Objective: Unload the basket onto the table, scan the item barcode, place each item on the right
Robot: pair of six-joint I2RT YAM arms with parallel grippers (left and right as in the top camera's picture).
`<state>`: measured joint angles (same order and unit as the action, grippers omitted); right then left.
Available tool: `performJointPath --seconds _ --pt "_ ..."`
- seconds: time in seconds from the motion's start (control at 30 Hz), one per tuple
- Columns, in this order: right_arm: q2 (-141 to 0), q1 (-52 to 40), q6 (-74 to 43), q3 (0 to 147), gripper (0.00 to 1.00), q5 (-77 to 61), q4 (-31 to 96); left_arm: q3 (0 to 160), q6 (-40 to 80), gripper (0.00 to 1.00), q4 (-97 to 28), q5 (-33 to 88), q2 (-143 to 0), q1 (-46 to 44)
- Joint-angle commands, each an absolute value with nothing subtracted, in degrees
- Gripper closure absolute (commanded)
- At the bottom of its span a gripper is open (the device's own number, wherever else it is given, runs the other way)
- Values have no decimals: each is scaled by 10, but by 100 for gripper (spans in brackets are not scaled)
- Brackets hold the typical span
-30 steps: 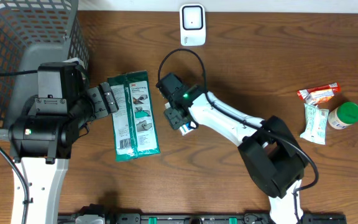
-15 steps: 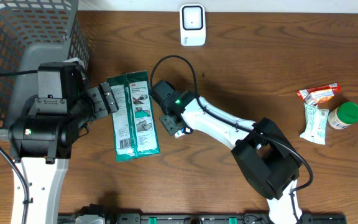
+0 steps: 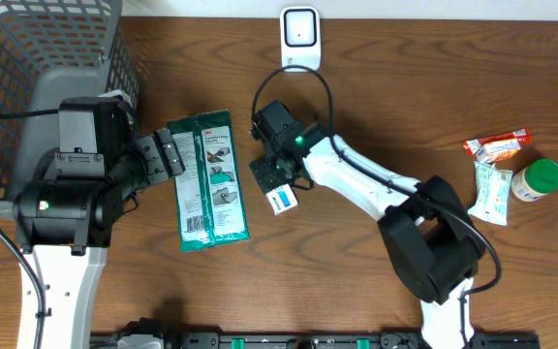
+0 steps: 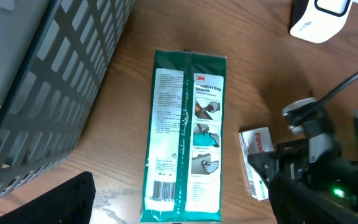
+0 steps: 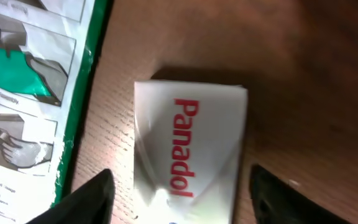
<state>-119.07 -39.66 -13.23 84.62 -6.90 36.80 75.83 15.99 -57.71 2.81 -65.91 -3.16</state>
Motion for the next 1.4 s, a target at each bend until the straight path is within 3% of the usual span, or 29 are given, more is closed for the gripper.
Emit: performJointPath --seconds 0.0,0.13,0.27,0.57,0.63,0.7,0.8,1.0,1.2,1.37 --pt "-1206 -396 -111 855 39 -88 365 763 149 10 -578 23 -659 -31" --pt "-1207 -391 -118 855 47 -89 360 763 149 10 -578 23 -659 -31" --pt "-1206 -386 -119 855 64 -93 362 763 149 10 -578 23 -659 -31" --pt "-1158 -391 -106 855 69 -20 388 763 149 10 -578 23 -659 -31" --pt "-1158 -401 -106 855 62 -4 390 764 149 10 -578 23 -659 -31" --pt "-1162 -405 -107 855 45 6 390 764 149 10 -578 23 -659 -31" --pt "-1168 -397 -108 855 32 -29 381 764 149 10 -578 23 -659 -31" --pt "-1173 -338 -72 855 31 -232 347 764 149 10 -578 23 -659 -31" --pt "-1174 -319 -27 854 24 -254 379 764 149 10 -578 23 -659 -31" --pt "-1174 -299 -36 854 29 -275 386 776 153 10 -595 93 -648 -29"
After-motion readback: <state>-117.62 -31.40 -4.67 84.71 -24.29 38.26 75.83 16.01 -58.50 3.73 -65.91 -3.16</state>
